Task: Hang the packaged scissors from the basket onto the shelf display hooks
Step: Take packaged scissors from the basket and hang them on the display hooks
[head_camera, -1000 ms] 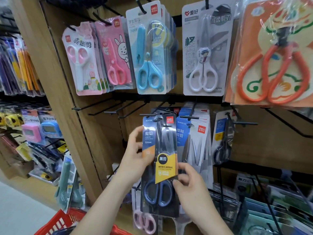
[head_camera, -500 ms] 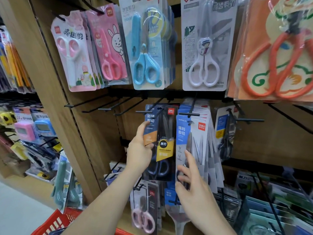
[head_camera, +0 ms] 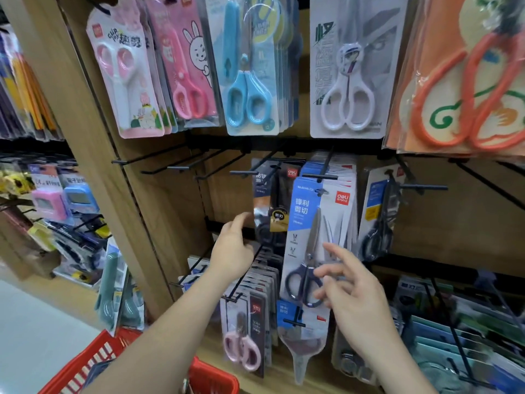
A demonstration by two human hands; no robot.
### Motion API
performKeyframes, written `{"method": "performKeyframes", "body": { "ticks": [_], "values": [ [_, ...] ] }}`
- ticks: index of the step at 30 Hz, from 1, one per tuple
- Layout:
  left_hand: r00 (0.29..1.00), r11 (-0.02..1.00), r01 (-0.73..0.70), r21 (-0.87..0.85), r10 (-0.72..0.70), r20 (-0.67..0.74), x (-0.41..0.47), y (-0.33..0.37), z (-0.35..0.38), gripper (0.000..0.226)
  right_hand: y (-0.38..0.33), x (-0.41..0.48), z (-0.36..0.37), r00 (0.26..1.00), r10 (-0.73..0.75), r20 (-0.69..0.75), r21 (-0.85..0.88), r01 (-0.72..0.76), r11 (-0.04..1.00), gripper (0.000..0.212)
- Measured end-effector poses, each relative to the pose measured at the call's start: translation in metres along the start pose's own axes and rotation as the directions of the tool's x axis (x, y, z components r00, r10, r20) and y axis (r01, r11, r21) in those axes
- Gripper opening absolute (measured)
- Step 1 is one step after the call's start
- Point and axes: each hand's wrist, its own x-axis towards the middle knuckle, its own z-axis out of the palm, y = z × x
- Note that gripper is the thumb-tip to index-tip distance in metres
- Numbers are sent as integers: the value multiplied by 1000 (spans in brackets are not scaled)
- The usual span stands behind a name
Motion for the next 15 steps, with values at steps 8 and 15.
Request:
{"method": "performKeyframes", "body": {
  "ticks": [8, 15],
  "values": [
    [997, 989, 74, -128, -73, 11, -99, -55, -34, 43, 2, -22, 35, 983, -85, 163, -8, 87, 996, 30],
    [922, 903, 382, -195, -386, 23, -192, -139, -88, 36, 17, -54, 126, 839, 28, 544, -110, 38, 993, 30]
  ]
}}
